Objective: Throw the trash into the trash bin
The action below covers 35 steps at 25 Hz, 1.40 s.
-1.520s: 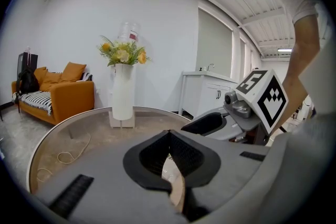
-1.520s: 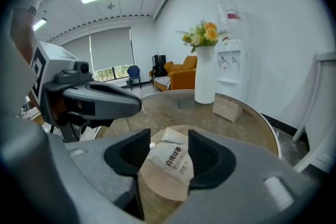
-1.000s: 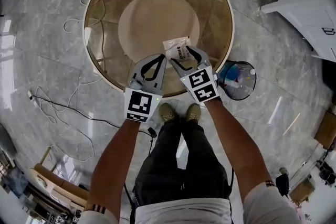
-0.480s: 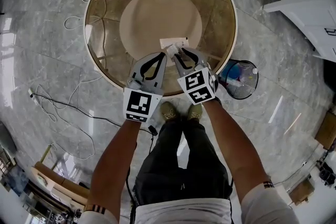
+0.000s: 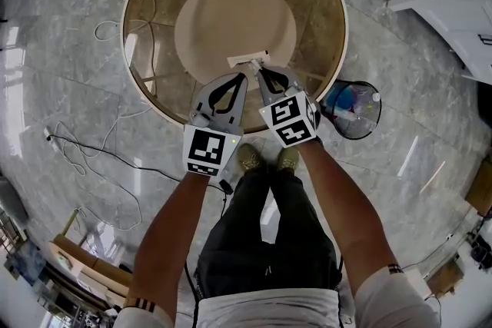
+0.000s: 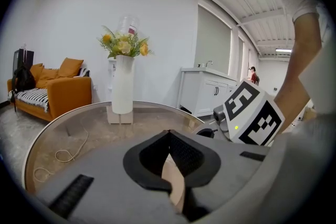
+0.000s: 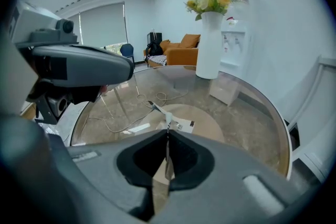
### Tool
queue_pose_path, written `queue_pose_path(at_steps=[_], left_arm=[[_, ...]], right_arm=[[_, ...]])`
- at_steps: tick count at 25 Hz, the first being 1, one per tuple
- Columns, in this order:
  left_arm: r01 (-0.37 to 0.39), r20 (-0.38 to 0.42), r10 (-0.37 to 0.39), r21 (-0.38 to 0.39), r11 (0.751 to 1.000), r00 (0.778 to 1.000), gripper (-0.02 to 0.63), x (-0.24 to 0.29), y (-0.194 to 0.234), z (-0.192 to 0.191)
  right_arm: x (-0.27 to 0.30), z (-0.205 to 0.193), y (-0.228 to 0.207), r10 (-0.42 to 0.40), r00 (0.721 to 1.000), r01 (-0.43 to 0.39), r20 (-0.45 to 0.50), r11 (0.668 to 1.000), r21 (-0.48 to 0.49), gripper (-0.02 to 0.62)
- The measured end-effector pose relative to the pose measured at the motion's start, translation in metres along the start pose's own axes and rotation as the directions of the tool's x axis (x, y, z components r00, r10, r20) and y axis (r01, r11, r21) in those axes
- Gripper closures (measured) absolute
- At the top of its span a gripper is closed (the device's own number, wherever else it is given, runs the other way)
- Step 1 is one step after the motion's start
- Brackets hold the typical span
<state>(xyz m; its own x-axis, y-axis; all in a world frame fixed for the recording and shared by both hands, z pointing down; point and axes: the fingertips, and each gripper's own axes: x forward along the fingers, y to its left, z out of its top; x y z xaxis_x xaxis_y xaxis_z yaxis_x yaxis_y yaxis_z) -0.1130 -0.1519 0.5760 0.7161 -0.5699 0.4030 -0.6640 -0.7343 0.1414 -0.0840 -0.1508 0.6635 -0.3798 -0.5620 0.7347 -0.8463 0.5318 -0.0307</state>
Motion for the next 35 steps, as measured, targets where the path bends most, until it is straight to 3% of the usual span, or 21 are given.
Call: queue_pose_path(at_steps=[7, 17, 24, 35], left_arm=[[0.017, 0.014, -0.017, 0.007, 1.0, 1.0, 0.606, 0.004, -0.02, 0.01], [0.112, 0.016, -0.112, 0.037, 0.993, 0.994, 0.606, 0.03, -0.094, 0.024], [0.199, 0.016, -0.201, 0.069, 0.978, 0.98, 0.606, 0.064, -0.174, 0.041], [0.296, -0.013, -0.296, 0.1, 0.95, 0.955, 0.606, 0.098, -0.272, 0.045]], right_arm=[[-0.039, 0.004, -0.01, -0.058, 0.991, 0.05, 0.118, 0.997, 0.066, 0.595], [-0.117, -0.007, -0.05, -0.181, 0.954, 0.138, 0.238, 0.973, 0.186, 0.595], [-0.187, -0.043, -0.093, -0.274, 0.92, 0.203, 0.279, 0.944, 0.26, 0.595], [-0.269, -0.115, -0.143, -0.387, 0.884, 0.285, 0.261, 0.891, 0.354, 0.595]])
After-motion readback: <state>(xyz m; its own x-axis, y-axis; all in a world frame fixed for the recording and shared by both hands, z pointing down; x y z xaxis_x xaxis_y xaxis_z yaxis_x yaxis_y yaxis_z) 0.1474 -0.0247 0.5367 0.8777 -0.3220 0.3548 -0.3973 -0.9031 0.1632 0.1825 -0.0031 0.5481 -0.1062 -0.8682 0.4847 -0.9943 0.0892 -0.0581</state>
